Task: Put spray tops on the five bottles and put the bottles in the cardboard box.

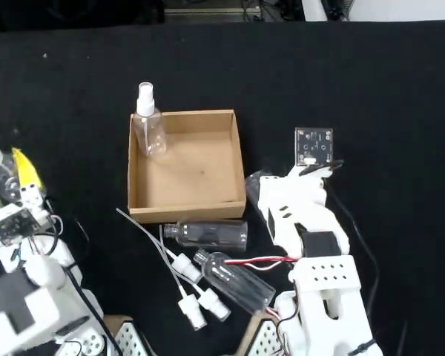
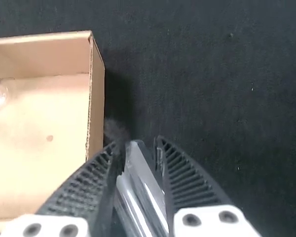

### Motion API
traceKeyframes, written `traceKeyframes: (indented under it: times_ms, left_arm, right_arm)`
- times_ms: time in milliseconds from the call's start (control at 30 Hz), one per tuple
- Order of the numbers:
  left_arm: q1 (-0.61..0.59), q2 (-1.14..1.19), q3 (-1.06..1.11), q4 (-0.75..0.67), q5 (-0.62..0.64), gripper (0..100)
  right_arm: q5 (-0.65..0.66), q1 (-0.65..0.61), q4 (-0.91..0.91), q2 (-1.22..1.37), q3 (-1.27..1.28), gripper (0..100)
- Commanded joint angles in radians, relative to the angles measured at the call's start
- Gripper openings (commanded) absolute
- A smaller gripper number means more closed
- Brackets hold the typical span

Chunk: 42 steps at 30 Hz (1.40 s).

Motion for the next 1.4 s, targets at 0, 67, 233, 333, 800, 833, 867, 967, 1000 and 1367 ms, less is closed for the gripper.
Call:
traceKeyframes:
  times_ms: [0,67,233,333,800,833,867,967,1000,1367]
  left_arm:
    - [0.044,-0.25,0.008,0.249,0.0,3]
    - [0.054,-0.356,0.008,0.353,0.0,3]
    - [0.11,-0.631,0.002,0.626,0.002,3]
    - [0.182,-0.779,0.004,0.736,0.002,3]
    - [0.552,-1.154,0.013,1.094,0.002,3]
    - [0.576,-1.162,0.018,1.108,0.002,3]
    - [0.604,-1.163,0.024,1.117,0.002,3]
    - [0.682,-1.163,0.038,1.114,0.002,3]
    - [0.711,-1.163,0.041,1.115,0.002,3]
    - [0.826,-1.16,0.039,1.123,0.002,3]
  right_arm:
    - [0.0,0.011,-0.032,-0.048,-0.008,8.0]
    - [0.0,0.011,-0.034,-0.047,-0.008,8.0]
    - [0.002,0.011,-0.034,-0.048,-0.008,8.0]
    - [0.003,0.011,-0.034,-0.048,-0.008,8.0]
    - [0.005,0.011,-0.034,-0.047,-0.008,8.0]
    - [0.005,0.011,-0.034,-0.047,-0.008,8.0]
    - [0.005,0.011,-0.034,-0.047,-0.008,8.0]
    - [0.005,0.011,-0.034,-0.048,-0.008,8.0]
    - [0.006,0.011,-0.034,-0.05,-0.008,8.0]
    - [0.006,0.012,-0.034,-0.05,-0.008,8.0]
